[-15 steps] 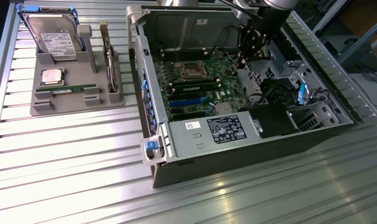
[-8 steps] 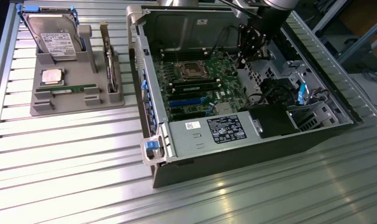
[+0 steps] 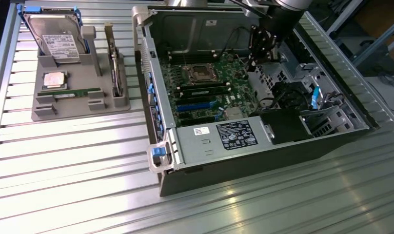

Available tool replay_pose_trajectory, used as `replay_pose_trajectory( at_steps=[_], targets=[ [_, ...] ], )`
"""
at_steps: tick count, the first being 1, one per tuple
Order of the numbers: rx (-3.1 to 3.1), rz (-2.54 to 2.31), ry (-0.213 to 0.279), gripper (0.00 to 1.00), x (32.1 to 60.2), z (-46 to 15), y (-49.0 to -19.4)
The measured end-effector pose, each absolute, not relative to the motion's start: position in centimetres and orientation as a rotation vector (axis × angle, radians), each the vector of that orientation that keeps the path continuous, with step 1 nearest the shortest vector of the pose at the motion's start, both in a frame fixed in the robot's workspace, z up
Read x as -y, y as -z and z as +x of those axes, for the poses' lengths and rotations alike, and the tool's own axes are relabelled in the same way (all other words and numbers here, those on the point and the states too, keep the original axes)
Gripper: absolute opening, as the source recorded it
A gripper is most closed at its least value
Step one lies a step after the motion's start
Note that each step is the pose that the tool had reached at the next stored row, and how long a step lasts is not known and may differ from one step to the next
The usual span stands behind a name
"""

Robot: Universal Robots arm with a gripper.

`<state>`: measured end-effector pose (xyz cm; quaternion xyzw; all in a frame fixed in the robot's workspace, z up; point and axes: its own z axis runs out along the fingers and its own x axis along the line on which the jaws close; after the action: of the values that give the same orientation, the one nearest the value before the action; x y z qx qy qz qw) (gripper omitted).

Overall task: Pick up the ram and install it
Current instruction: 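Press down the ram until it locks into place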

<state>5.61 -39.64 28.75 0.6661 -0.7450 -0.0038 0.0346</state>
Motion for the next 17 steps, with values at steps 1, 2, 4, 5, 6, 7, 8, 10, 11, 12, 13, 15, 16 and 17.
replay_pose_trajectory(
  at_steps=[1,2,4,5,6,7,8,10,11,12,13,15,16,17],
  targets=[
    [2.298,2.039,0.012,0.11,39.64,5.61,-28.76],
    [2.307,2.029,0.012,0.11,39.64,5.61,-28.75],
    [2.331,2.001,0.014,0.11,39.64,5.61,-28.76],
    [2.342,1.989,0.014,0.11,39.64,5.61,-28.75],
    [2.358,1.970,0.015,0.11,39.64,5.61,-28.75],
    [2.370,1.956,0.016,0.11,39.64,5.61,-28.75],
    [2.380,1.944,0.016,0.11,39.64,5.61,-28.75],
    [2.399,1.920,0.017,0.11,39.64,5.61,-28.75],
    [2.411,1.906,0.018,0.11,39.64,5.61,-28.75],
    [2.426,1.886,0.019,0.11,39.64,5.61,-28.75],
    [2.438,1.871,0.020,0.11,39.64,5.61,-28.75],
    [2.462,1.840,0.021,0.11,39.64,5.61,-28.75],
    [2.472,1.826,0.021,0.11,39.64,5.61,-28.75],
    [2.483,1.811,0.022,0.11,39.64,5.61,-28.75]
  ],
)
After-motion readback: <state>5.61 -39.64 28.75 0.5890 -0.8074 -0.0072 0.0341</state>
